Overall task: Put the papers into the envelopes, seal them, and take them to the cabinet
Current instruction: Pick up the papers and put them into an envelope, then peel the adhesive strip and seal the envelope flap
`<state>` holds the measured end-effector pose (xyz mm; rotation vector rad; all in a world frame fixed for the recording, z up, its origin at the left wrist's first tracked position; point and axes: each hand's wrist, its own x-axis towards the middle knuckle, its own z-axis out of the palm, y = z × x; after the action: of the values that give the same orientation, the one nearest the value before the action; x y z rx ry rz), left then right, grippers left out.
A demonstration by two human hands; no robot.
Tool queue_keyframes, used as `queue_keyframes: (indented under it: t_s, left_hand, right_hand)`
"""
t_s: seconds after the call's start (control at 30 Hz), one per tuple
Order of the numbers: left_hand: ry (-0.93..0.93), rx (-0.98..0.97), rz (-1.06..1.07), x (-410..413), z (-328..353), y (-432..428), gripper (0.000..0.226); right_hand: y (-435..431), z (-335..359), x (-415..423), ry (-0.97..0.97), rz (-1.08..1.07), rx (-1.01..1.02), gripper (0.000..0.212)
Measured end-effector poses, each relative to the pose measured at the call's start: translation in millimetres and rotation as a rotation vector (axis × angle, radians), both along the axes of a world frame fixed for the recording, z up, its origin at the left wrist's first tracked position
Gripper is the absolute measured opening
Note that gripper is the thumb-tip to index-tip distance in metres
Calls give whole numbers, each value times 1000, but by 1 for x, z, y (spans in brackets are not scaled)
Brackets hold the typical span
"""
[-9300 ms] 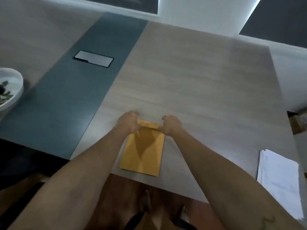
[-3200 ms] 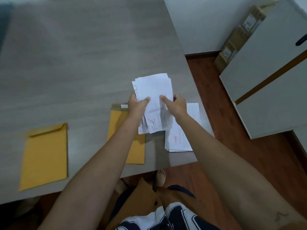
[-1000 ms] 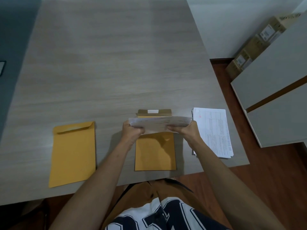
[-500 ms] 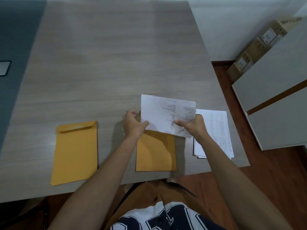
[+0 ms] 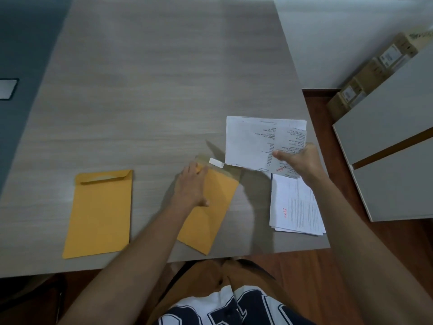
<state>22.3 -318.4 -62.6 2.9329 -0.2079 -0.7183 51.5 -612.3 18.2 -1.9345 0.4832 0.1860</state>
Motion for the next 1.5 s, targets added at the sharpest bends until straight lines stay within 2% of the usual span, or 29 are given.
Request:
queue_keyframes:
  t_s: [0.2,0.47,0.8,1.2,1.27,1.5]
  left_hand:
    - [65,123,-149,21,4,15,131]
    - [-23,110,-175,17,9,14,115]
    - [-96,133,-188,8,14,13,112]
    - [-127,83,-377,10,11,16,115]
    - [-104,65,-361,11,10,18,118]
    - [57,-180,-60,-8,5,7,152]
  right_hand:
    - [0,-8,-1,62,83,-46,44]
    - [13,-14,3,85,137,-77,39]
    - [13,-17,22,239,320,-124,34]
    - [31,-34,39,433,475,-43,32]
    - [34,-38,38,443,469,-24,33]
    - [38,-50,29,449,419,63,35]
